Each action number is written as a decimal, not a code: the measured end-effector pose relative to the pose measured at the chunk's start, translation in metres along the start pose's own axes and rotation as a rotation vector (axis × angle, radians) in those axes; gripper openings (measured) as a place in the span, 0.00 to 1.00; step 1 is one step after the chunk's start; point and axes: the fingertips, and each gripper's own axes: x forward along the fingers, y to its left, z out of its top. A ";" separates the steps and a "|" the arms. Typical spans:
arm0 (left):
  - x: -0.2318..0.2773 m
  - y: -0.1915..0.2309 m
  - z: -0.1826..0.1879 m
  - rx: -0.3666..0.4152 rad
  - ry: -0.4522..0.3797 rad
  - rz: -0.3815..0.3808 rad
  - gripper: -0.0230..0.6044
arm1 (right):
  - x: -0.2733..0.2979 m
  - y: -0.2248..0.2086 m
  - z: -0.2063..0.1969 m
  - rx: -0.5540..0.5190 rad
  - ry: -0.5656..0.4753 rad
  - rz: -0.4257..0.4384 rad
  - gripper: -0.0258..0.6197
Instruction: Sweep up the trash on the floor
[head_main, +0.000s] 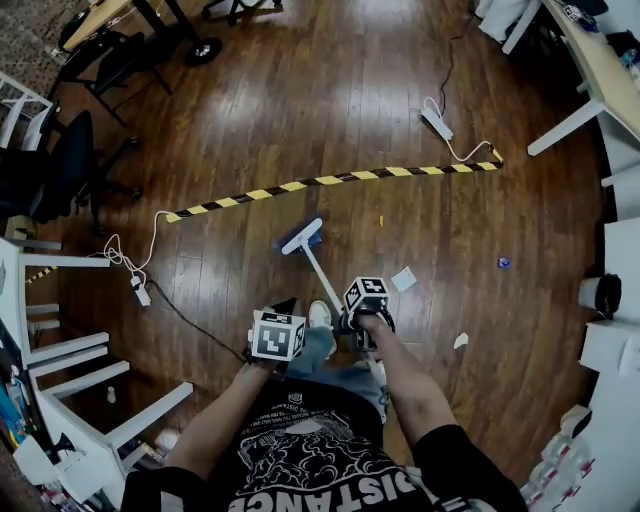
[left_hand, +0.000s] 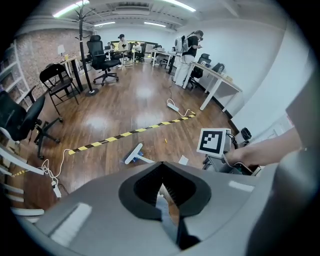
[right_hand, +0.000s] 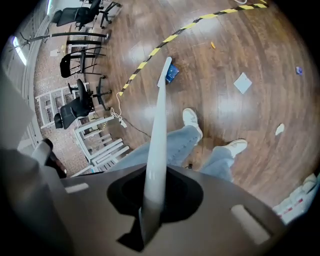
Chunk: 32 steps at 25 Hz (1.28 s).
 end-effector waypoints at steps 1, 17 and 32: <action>0.001 -0.012 -0.001 0.006 0.002 -0.008 0.04 | -0.005 -0.013 -0.008 -0.003 -0.001 -0.014 0.09; -0.002 -0.171 -0.028 0.076 -0.017 -0.078 0.04 | -0.071 -0.181 -0.139 -0.010 -0.023 -0.200 0.09; 0.009 -0.282 -0.057 0.189 0.005 -0.113 0.04 | -0.095 -0.270 -0.209 0.062 -0.079 -0.178 0.09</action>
